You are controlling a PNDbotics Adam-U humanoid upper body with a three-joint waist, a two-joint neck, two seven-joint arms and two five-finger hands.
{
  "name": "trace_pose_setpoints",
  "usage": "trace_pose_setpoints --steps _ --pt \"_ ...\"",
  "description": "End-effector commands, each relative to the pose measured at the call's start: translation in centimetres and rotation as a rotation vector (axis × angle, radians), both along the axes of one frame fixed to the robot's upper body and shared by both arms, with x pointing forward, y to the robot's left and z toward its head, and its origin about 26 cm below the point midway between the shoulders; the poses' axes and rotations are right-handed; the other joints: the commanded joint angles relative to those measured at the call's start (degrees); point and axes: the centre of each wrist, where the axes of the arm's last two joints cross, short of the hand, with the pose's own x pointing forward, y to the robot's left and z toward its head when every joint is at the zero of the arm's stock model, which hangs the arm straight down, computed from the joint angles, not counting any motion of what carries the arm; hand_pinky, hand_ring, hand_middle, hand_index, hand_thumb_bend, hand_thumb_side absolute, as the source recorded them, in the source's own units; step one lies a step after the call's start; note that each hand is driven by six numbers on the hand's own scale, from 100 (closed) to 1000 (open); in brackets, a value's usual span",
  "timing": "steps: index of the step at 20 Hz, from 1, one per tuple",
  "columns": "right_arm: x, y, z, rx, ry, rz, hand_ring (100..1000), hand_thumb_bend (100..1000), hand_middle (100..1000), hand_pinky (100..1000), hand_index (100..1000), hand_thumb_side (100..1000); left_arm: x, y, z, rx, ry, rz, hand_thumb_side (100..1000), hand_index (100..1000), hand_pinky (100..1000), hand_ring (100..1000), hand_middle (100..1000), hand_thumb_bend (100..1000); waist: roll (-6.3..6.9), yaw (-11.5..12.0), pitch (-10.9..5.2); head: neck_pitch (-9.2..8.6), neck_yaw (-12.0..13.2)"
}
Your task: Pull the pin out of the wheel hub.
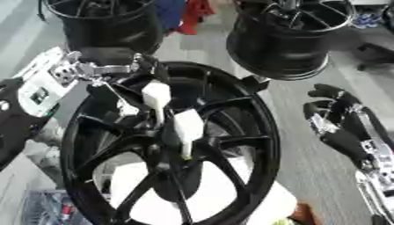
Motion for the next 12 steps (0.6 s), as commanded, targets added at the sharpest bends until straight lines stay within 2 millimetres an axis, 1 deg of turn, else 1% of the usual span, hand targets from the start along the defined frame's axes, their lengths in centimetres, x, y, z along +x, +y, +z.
trace_pose_setpoints --steps 1,2,3,4,6,8,10,12 --pt "0.2 -0.3 0.7 -0.015 -0.021 0.008 697 259 737 643 831 307 0.2 0.1 0.7 0.321 -0.028 -0.323 233 795 750 733 718 241 0.1 -0.1 -0.58 -0.13 0.25" --pt "0.1 -0.3 0.7 -0.015 -0.02 0.008 698 259 737 643 831 307 0.2 0.2 0.6 0.324 -0.027 -0.323 210 753 730 685 662 205 0.11 -0.12 -0.59 -0.13 0.25" --pt "0.1 -0.3 0.7 -0.014 -0.02 0.008 698 258 737 643 831 307 0.3 0.2 0.6 0.325 -0.026 -0.32 204 740 725 672 646 192 0.12 -0.13 -0.59 -0.13 0.25" --pt "0.1 -0.3 0.7 -0.014 -0.02 0.008 697 258 737 643 832 307 0.4 0.3 0.6 0.322 -0.023 -0.314 177 690 702 616 586 103 0.13 -0.13 -0.59 -0.13 0.24" --pt "0.1 -0.3 0.6 -0.014 -0.019 0.008 698 258 737 643 832 308 0.5 0.5 0.8 0.288 -0.009 -0.292 157 627 671 551 514 100 0.13 -0.09 -0.59 -0.13 0.22" --pt "0.1 -0.3 0.6 -0.013 -0.018 0.007 697 257 737 643 832 308 0.6 0.6 1.5 0.234 0.004 -0.269 157 585 649 511 473 100 0.1 -0.05 -0.6 -0.13 0.18" --pt "0.1 -0.3 0.6 -0.013 -0.018 0.005 697 255 737 643 832 308 0.5 0.7 2.5 0.163 0.015 -0.249 158 572 639 498 461 100 0.07 0.01 -0.62 -0.13 0.18" --pt "0.1 -0.3 0.5 -0.012 -0.016 0.005 697 255 737 643 832 308 0.3 0.9 4.1 0.09 0.012 -0.235 154 576 639 499 463 100 0.06 0.14 -0.63 -0.13 0.17"
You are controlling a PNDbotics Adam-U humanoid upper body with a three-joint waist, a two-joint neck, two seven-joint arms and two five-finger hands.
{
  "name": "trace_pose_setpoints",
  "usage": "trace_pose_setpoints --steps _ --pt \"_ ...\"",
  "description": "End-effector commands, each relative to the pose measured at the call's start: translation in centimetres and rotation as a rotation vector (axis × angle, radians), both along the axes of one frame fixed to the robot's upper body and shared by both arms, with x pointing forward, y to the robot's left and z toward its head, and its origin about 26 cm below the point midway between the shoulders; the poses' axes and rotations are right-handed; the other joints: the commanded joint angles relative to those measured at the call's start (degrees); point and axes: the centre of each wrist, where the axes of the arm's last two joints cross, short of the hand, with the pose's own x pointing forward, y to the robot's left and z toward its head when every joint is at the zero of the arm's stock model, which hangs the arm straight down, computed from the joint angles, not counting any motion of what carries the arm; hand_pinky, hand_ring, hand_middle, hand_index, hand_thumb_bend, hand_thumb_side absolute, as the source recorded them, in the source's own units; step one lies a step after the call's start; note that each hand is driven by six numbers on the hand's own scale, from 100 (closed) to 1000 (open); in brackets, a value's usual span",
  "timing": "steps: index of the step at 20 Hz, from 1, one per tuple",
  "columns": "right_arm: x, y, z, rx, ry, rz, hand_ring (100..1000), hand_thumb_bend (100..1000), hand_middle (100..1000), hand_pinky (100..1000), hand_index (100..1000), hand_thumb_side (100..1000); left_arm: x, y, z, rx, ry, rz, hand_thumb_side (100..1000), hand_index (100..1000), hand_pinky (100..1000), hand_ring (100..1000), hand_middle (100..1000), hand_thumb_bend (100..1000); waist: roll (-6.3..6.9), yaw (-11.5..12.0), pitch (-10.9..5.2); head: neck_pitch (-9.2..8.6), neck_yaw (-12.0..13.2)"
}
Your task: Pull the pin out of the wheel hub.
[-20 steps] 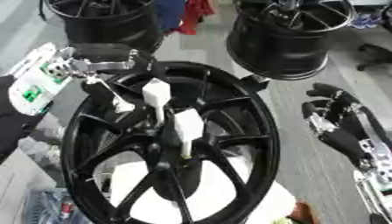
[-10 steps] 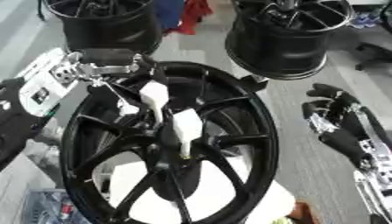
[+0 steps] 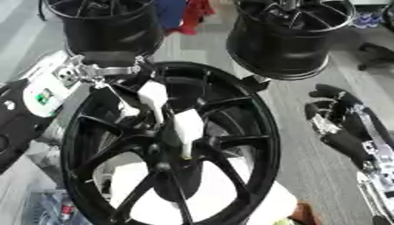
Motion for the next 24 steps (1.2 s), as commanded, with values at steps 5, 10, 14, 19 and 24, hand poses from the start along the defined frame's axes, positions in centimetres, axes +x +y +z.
trace_pose_setpoints --steps 5,10,14,19,24 --pt "0.1 -0.4 0.4 -0.011 -0.012 -0.001 697 251 737 642 832 309 -1.3 2.6 8.9 -0.007 -0.129 -0.206 137 579 641 495 463 100 0.06 0.49 -0.7 -0.13 -0.05" --pt "0.0 -0.7 0.3 -0.012 -0.01 -0.019 697 234 737 642 833 317 -3.5 9.6 12.8 -0.08 -0.189 -0.028 110 592 649 506 475 100 0.33 1.46 -0.62 -0.13 -0.69" --pt "0.0 -0.9 0.4 -0.01 -0.016 -0.035 697 237 737 643 833 314 -5.8 15.8 12.1 -0.099 -0.182 0.164 114 600 644 510 480 100 0.42 2.04 -0.3 -0.13 -1.22" --pt "0.0 -1.1 0.5 -0.006 -0.024 -0.052 697 236 736 643 833 316 -8.7 23.6 6.7 -0.103 -0.097 0.503 127 613 638 517 490 100 0.11 2.55 0.1 -0.13 -1.99" --pt "0.0 -1.4 0.6 -0.006 -0.029 -0.074 696 235 736 643 833 316 -11.8 29.1 -1.1 -0.12 0.02 0.832 422 841 701 661 712 321 -0.2 3.42 0.35 -0.13 -2.74"
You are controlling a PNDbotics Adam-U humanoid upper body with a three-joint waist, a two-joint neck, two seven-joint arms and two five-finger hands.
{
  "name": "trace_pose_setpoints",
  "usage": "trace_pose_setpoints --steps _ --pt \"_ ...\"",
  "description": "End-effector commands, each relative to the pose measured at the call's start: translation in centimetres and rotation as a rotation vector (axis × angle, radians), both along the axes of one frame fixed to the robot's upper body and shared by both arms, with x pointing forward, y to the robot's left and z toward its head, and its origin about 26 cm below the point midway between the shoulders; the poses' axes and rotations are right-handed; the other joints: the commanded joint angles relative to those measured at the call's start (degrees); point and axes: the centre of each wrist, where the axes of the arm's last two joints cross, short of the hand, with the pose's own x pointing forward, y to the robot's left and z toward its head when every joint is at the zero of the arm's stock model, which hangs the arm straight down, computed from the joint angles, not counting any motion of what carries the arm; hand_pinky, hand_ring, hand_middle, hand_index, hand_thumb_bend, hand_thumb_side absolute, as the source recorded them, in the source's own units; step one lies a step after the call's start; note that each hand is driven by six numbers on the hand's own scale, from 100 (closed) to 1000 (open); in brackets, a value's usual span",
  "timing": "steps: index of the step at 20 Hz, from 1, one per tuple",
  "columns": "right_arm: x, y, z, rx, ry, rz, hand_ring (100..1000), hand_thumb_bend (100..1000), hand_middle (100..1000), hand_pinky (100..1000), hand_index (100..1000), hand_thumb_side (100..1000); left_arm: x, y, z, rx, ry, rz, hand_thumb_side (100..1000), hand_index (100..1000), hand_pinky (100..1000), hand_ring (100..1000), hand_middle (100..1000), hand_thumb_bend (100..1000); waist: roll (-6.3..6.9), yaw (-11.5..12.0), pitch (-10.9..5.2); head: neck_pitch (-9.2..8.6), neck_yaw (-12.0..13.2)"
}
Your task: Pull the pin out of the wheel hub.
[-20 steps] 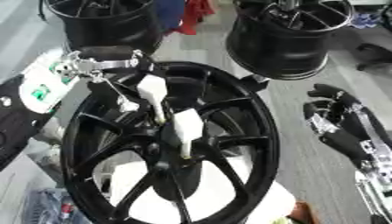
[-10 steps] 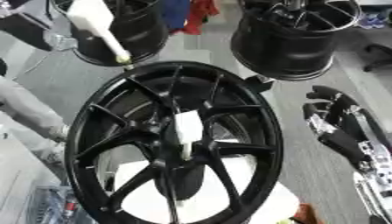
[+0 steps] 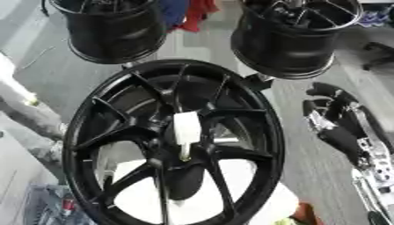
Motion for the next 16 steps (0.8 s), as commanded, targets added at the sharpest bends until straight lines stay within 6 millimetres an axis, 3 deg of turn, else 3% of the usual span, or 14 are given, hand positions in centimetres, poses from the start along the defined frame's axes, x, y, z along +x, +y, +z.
trace_pose_setpoints --steps 1,4,8,12,16 --pt "0.1 -0.5 0.8 -0.017 -0.027 -0.016 696 234 736 643 833 316 -1.6 2.8 -1.5 0.025 -0.004 0.176 576 889 721 704 770 481 0.09 0.33 -0.44 -0.13 -0.44" --pt "0.1 -0.4 0.9 -0.014 -0.029 -0.015 696 234 736 643 833 317 -2.5 3.3 -4.7 0.056 -0.017 0.33 743 930 748 757 843 669 -0.29 0.73 -0.43 -0.13 -0.57" --pt "0.1 -0.4 1.0 -0.01 -0.032 -0.015 696 235 736 643 833 316 -3.0 2.7 -7.0 0.075 -0.081 0.43 796 941 751 763 864 686 -0.78 1.02 -0.34 -0.13 -0.38" --pt "0.1 -0.3 1.0 -0.008 -0.034 -0.014 696 235 736 643 833 316 -3.1 1.4 -8.1 0.001 -0.178 0.47 738 898 710 707 792 487 -1.0 1.17 -0.1 -0.13 -0.36" --pt "0.2 -0.3 1.1 -0.007 -0.037 -0.014 696 236 735 643 832 315 -2.9 -1.3 -8.1 -0.188 -0.309 0.427 684 860 669 657 744 328 -1.04 1.32 0.21 -0.13 -0.3"
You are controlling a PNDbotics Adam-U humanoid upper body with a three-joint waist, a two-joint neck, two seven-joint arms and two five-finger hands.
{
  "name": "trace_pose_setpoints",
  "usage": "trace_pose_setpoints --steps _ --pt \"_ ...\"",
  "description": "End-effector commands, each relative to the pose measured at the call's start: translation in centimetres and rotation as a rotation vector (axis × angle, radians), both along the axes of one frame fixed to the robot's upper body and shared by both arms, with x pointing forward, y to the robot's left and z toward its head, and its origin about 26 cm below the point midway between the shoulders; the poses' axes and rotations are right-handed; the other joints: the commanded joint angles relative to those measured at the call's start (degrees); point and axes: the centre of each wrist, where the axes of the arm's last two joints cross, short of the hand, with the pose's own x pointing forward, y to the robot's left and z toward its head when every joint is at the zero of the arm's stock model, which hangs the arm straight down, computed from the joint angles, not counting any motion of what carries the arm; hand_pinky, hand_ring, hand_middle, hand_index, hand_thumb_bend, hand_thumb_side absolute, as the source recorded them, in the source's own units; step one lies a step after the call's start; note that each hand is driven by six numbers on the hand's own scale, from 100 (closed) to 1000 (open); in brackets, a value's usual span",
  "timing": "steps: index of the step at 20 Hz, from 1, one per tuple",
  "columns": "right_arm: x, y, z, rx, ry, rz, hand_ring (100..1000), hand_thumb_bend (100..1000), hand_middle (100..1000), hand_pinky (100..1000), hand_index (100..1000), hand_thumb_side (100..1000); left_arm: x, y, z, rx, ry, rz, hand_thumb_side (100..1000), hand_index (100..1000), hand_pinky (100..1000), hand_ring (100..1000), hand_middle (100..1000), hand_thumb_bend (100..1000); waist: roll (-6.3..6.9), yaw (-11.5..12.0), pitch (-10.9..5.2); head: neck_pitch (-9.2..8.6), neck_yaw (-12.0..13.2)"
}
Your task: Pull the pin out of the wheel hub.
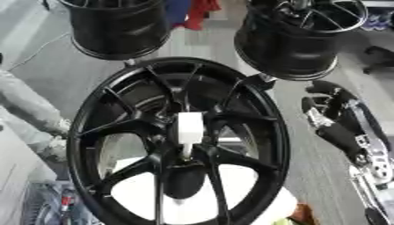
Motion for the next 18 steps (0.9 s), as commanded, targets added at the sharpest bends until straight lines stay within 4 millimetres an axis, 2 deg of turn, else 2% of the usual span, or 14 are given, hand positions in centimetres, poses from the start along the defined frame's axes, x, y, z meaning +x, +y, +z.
trace_pose_setpoints --steps 1,6,9,14,18 --pt "0.2 -0.2 1.0 -0.009 -0.036 -0.002 696 237 735 643 832 313 0.4 -1.9 2.1 -0.091 -0.176 -0.042 674 843 645 626 718 244 0.35 0.14 -0.36 -0.13 0.17" --pt "0.2 -0.1 1.1 -0.005 -0.039 0.002 696 236 735 643 832 305 1.0 -7.3 4.0 -0.309 -0.377 -0.134 634 809 622 599 682 185 0.37 0.29 -0.05 -0.13 0.52" --pt "0.3 0.0 1.1 -0.003 -0.041 0.006 696 233 735 643 832 294 1.1 -10.4 4.5 -0.439 -0.417 -0.188 639 801 616 591 669 166 0.35 0.17 0.14 -0.13 1.08" --pt "0.4 0.1 1.2 -0.002 -0.048 0.011 696 230 735 643 832 283 1.2 -13.9 3.7 -0.574 -0.372 -0.257 651 797 610 584 659 156 0.46 0.19 0.53 -0.13 1.09" --pt "0.5 0.2 1.3 -0.002 -0.051 0.016 697 227 735 643 832 275 1.2 -15.3 2.1 -0.631 -0.306 -0.257 651 792 604 578 651 142 0.57 0.27 0.71 -0.13 0.84"
